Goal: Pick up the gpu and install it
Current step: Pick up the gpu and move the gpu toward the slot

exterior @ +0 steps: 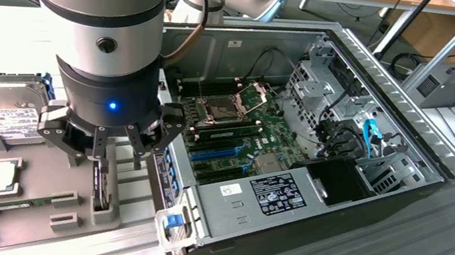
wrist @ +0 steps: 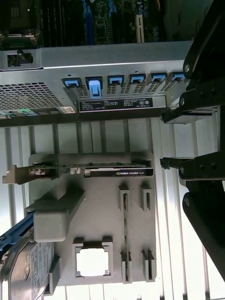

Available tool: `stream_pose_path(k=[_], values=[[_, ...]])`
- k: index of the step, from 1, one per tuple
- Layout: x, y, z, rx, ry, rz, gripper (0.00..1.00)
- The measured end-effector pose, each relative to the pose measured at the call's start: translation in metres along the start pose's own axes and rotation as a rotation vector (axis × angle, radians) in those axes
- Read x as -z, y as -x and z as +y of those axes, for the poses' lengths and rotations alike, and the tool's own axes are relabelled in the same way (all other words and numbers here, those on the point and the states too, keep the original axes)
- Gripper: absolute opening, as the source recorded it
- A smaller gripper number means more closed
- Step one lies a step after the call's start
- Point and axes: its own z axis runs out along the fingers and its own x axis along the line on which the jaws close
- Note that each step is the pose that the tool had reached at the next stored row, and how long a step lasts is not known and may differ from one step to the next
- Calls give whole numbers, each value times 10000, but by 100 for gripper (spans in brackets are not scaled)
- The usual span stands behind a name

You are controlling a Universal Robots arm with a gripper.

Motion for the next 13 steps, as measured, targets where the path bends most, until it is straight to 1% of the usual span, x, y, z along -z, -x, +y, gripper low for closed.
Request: stream_pose_path(k=[13], values=[[-28,-1,-1,1,-15,-1,42]])
